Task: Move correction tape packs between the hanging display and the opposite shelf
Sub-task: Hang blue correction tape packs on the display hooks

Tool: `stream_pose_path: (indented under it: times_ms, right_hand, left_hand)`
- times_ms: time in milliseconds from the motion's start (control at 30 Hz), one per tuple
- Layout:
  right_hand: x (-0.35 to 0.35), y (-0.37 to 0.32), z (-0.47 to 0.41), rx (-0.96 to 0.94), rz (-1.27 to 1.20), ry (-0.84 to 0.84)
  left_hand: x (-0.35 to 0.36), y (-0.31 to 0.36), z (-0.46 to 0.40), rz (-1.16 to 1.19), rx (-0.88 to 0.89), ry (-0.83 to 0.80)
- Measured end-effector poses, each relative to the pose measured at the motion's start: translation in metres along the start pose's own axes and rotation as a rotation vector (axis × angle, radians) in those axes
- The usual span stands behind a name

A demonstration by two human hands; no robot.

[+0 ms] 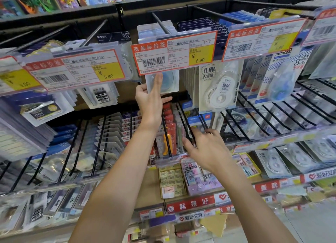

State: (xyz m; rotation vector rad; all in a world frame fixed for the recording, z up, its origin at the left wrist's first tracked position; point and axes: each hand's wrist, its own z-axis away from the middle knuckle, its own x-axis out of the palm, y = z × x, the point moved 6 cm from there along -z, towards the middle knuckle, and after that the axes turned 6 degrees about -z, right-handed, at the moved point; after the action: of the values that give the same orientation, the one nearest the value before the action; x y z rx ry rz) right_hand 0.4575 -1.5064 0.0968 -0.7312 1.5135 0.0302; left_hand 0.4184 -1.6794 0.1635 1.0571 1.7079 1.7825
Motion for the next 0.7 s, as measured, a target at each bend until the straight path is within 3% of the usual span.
stream_pose_path:
  times_ms: [467,533,700]
  right_hand:
    - [-0.011,-0.007,0.003,0.017,0.043,-0.096]
    - [-0.015,-0.008,0.007,0.031,0.068,-0.155]
    - [-0.026,-0.006,0.025,0.109,-0.011,-0.187]
  left_hand:
    - [0.004,0.007,0.002,-0.284,-0.061,-0.075]
    - [-0.004,0.009,0.003,-0.441,-0.02,-0.097]
    - [-0.039,0.021,0.022,-1.246,0.152,-0.147]
